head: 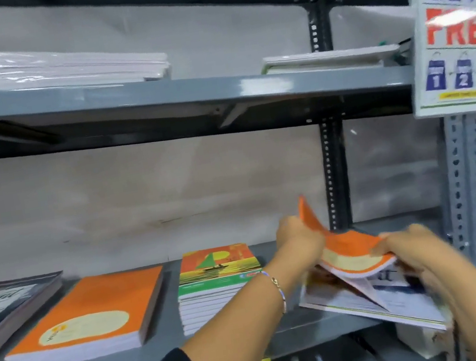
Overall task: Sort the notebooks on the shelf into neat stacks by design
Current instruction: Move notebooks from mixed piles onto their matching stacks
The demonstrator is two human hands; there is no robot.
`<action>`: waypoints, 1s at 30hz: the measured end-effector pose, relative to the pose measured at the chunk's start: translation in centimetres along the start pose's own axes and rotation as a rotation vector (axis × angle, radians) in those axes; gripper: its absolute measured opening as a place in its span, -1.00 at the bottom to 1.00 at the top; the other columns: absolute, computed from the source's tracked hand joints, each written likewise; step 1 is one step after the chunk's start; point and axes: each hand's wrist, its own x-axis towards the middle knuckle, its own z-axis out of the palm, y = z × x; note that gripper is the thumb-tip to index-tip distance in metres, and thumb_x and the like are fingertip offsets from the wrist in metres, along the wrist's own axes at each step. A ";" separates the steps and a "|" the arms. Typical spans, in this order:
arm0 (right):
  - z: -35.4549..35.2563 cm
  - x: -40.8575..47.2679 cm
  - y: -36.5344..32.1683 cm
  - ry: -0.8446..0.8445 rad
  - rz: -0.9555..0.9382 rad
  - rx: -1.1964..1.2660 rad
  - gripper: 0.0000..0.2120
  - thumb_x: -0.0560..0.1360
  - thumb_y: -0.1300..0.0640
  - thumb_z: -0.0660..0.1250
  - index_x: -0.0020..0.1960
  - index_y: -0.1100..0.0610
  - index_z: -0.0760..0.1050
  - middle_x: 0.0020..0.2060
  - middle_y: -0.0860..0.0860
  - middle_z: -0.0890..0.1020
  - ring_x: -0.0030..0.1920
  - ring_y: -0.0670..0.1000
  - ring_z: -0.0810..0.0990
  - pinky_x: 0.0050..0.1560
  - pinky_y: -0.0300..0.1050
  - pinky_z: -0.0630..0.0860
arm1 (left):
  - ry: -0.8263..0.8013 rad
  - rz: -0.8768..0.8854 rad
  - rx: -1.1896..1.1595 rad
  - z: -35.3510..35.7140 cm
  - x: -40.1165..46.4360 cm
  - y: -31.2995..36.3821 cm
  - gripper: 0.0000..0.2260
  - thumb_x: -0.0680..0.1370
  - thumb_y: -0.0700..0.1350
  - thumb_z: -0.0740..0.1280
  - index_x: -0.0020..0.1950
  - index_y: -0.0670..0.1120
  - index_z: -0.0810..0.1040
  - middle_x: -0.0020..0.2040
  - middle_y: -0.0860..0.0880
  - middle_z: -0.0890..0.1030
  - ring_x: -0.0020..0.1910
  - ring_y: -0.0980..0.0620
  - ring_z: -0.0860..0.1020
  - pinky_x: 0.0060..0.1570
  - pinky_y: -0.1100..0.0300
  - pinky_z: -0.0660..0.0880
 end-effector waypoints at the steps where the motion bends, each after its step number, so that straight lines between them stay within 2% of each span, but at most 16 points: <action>1: 0.3 -0.7 -1.3 0.002 -0.064 0.060 -0.78 0.28 0.42 0.43 -0.07 0.35 0.56 -0.38 0.19 0.53 -0.47 0.04 0.43 -0.46 -0.14 0.38 | 0.016 0.035 -0.073 -1.4 -0.7 0.2 -0.75 0.42 -0.28 0.22 0.03 -0.27 0.61 0.06 -0.28 0.66 0.08 -0.25 0.63 0.00 -0.04 0.58; 3: 1.0 -2.6 -4.1 0.003 -0.185 0.182 -0.74 0.29 0.40 0.46 -0.02 0.28 0.61 -0.32 0.16 0.63 -0.38 0.08 0.55 -0.35 -0.02 0.60 | 0.007 0.100 -0.263 -4.7 -2.0 0.7 -0.74 0.35 -0.29 0.16 -0.12 -0.24 0.62 -0.04 -0.31 0.67 0.03 -0.34 0.63 -0.01 -0.26 0.58; 5: 2.3 -5.3 -7.0 -0.030 -0.329 0.270 -0.67 0.32 0.34 0.48 0.06 0.14 0.62 -0.27 0.02 0.69 -0.34 0.00 0.62 -0.38 -0.18 0.65 | 0.033 0.094 -0.435 -8.6 -2.7 1.1 -0.78 0.40 -0.35 0.15 -0.19 -0.18 0.57 -0.15 -0.26 0.65 -0.09 -0.32 0.67 -0.10 -0.32 0.59; 6: 3.5 -6.6 -8.3 -0.064 -0.413 0.285 -0.71 0.33 0.31 0.49 0.00 0.07 0.64 -0.30 -0.07 0.70 -0.37 -0.07 0.63 -0.43 -0.25 0.59 | 0.045 0.094 -0.513 -10.7 -3.0 1.3 -0.78 0.45 -0.39 0.14 -0.22 -0.20 0.55 -0.24 -0.23 0.65 -0.23 -0.24 0.69 -0.20 -0.26 0.62; 8: 6.7 -9.2 -10.3 -0.171 -0.518 0.314 -0.77 0.34 0.27 0.50 -0.09 -0.01 0.66 -0.28 -0.12 0.72 -0.33 -0.13 0.66 -0.31 -0.28 0.52 | 0.098 0.111 -0.578 -15.7 -3.6 1.0 -0.76 0.50 -0.43 0.13 -0.27 -0.23 0.49 -0.42 -0.14 0.66 -0.45 -0.07 0.67 -0.36 -0.08 0.65; 11: 13.7 -12.0 -11.8 -0.315 -0.562 0.342 -0.66 0.34 0.28 0.52 0.07 0.04 0.61 -0.08 -0.01 0.66 -0.11 -0.03 0.65 -0.10 -0.18 0.52 | 0.227 0.118 -0.534 -23.5 -4.6 -0.8 -0.82 0.51 -0.41 0.19 -0.25 -0.25 0.45 -0.41 -0.15 0.63 -0.40 -0.08 0.66 -0.33 -0.03 0.65; 13: 18.8 -13.7 -11.9 -0.394 -0.570 0.356 -0.68 0.33 0.33 0.51 0.01 0.04 0.60 -0.06 0.07 0.63 -0.10 0.02 0.62 -0.08 -0.14 0.53 | 0.341 0.075 -0.404 -28.0 -5.1 -3.1 -0.83 0.52 -0.36 0.23 -0.25 -0.18 0.44 -0.33 -0.13 0.57 -0.34 -0.06 0.59 -0.29 0.05 0.62; 15: 23.6 -15.0 -11.3 -0.453 -0.553 0.338 -0.70 0.34 0.38 0.48 -0.04 0.05 0.60 -0.06 0.13 0.63 -0.07 0.10 0.62 0.02 -0.05 0.55 | 0.433 0.024 -0.181 -31.4 -5.3 -5.8 -0.78 0.52 -0.31 0.25 -0.31 -0.13 0.42 -0.41 -0.05 0.50 -0.39 -0.05 0.47 -0.35 0.19 0.49; 17: 27.9 -16.2 -10.3 -0.466 -0.531 0.235 -0.72 0.36 0.37 0.45 -0.10 0.02 0.60 -0.05 0.13 0.67 -0.04 0.14 0.64 0.06 -0.01 0.55 | 0.482 -0.024 0.021 -34.1 -4.9 -8.6 -0.82 0.51 -0.30 0.27 -0.29 -0.16 0.44 -0.42 -0.08 0.45 -0.35 -0.03 0.39 -0.33 0.18 0.35; 19: 30.9 -17.1 -9.1 -0.435 -0.547 0.103 -0.75 0.37 0.37 0.40 -0.11 0.04 0.63 -0.05 0.11 0.70 -0.07 0.10 0.64 0.00 -0.11 0.53 | 0.484 -0.061 0.230 -35.7 -4.1 -11.3 -0.89 0.51 -0.27 0.28 -0.22 -0.17 0.51 -0.30 -0.14 0.48 -0.26 -0.04 0.41 -0.26 0.15 0.34; 20: 32.0 -17.4 -8.5 -0.421 -0.562 0.025 -0.76 0.38 0.37 0.36 -0.10 0.08 0.66 -0.05 0.10 0.71 -0.07 0.08 0.65 -0.04 -0.18 0.51 | 0.477 -0.092 0.322 -36.3 -3.8 -12.5 -0.89 0.52 -0.24 0.28 -0.17 -0.17 0.57 -0.24 -0.15 0.56 -0.22 -0.07 0.49 -0.21 0.14 0.41; 22: 33.4 -18.0 -7.5 -0.428 -0.587 -0.176 -0.77 0.43 0.34 0.28 -0.05 0.16 0.67 -0.02 0.11 0.71 0.00 0.08 0.65 -0.12 -0.29 0.44 | 0.445 -0.177 0.488 -37.0 -3.3 -14.5 -0.78 0.52 -0.15 0.25 0.09 -0.15 0.62 0.00 -0.19 0.67 -0.02 -0.19 0.62 0.02 0.03 0.55; 23: 33.8 -18.3 -7.0 -0.459 -0.599 -0.295 -0.76 0.46 0.33 0.25 -0.02 0.20 0.66 0.00 0.13 0.70 0.03 0.10 0.64 -0.15 -0.28 0.43 | 0.411 -0.228 0.559 -37.0 -3.1 -15.2 -0.70 0.52 -0.12 0.24 0.22 -0.09 0.58 0.12 -0.21 0.64 0.09 -0.24 0.60 0.12 -0.05 0.54; 25: 34.2 -19.0 -6.3 -0.538 -0.634 -0.477 -0.75 0.48 0.34 0.20 0.04 0.26 0.62 0.05 0.19 0.65 0.05 0.16 0.61 -0.04 -0.19 0.53 | 0.385 -0.323 0.751 -36.8 -2.8 -16.0 -0.55 0.48 -0.12 0.22 0.39 0.01 0.41 0.28 -0.21 0.51 0.25 -0.28 0.48 0.25 -0.11 0.45; 27: 34.0 -19.4 -6.4 -0.560 -0.666 -0.599 -0.73 0.47 0.37 0.20 0.09 0.25 0.59 0.10 0.21 0.61 0.07 0.18 0.60 0.07 -0.06 0.58 | 0.446 -0.385 0.911 -36.3 -2.8 -15.6 -0.53 0.47 -0.10 0.24 0.39 0.02 0.35 0.32 -0.19 0.33 0.31 -0.27 0.35 0.28 -0.10 0.39; 30: 32.0 -20.1 -7.2 -0.546 -0.699 -0.609 -0.70 0.47 0.35 0.18 0.10 0.18 0.59 0.13 0.19 0.61 0.08 0.18 0.60 0.05 -0.09 0.56 | 0.468 -0.349 0.929 -35.8 -3.2 -13.3 -0.54 0.43 -0.02 0.34 0.32 -0.04 0.37 0.30 -0.16 0.24 0.32 -0.23 0.26 0.24 -0.07 0.35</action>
